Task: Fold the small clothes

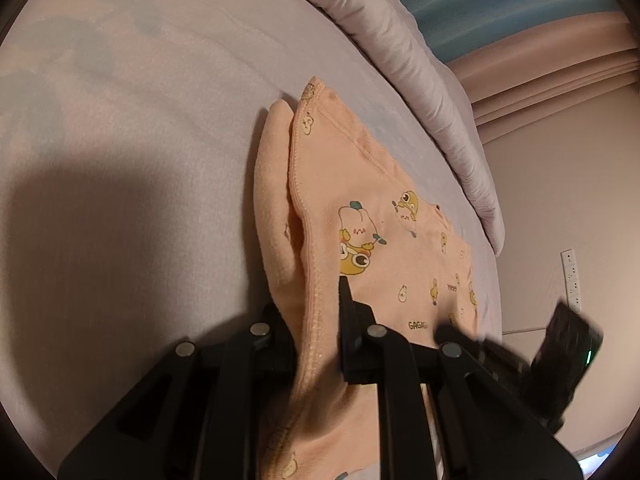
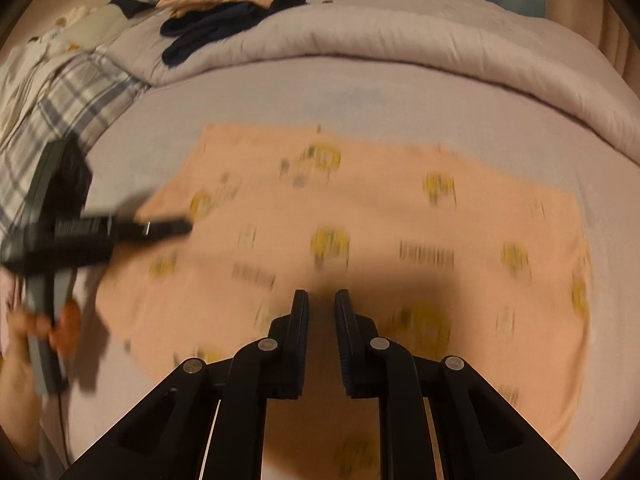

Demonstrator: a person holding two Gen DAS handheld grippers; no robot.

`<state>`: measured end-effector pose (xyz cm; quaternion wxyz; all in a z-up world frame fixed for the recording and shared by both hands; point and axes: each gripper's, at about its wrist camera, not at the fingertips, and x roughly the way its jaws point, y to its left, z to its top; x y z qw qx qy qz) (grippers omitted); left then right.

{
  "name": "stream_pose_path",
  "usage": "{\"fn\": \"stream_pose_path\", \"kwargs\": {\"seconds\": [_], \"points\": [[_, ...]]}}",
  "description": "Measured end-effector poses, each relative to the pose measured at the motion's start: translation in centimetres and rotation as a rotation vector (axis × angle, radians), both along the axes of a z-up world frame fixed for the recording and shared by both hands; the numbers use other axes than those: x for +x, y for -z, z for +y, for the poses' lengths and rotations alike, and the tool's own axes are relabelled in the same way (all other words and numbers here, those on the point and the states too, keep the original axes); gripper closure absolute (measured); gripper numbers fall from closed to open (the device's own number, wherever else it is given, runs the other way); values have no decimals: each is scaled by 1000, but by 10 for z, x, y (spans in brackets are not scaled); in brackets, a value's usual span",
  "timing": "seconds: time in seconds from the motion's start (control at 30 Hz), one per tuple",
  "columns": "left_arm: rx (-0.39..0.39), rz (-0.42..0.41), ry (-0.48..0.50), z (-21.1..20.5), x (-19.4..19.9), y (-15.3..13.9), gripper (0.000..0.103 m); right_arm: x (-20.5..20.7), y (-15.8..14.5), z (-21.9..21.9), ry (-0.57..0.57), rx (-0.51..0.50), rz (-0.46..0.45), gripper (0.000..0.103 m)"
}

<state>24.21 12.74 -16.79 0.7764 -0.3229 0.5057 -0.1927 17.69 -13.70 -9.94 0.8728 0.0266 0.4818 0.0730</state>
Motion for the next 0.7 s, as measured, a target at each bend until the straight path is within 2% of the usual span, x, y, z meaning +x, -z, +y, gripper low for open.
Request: {"fn": "stream_pose_path", "kwargs": {"seconds": [0.13,0.2,0.3,0.37,0.43,0.57,0.7], "points": [[42,14,-13,-6,1,-4,88,-13,8,8,-23,-47,-14,86],[68,23,-27,-9,0,-9,89,-5,4,2,-18,-20,-1,86],[59,-8,-27,-13,-3,-24,91,2,-5,-19,13,153,7,86],[35,-47,-13,-17,-6,-39,91,-3,-10,-33,46,228,-23,86],[44,-75,12,-27,-8,-53,91,-4,-9,-48,88,261,-33,86],[90,-122,84,-60,-9,-76,90,-3,0,-73,162,375,-27,86],[183,-172,173,-104,-11,-94,89,-5,8,-101,220,564,-34,84]]}}
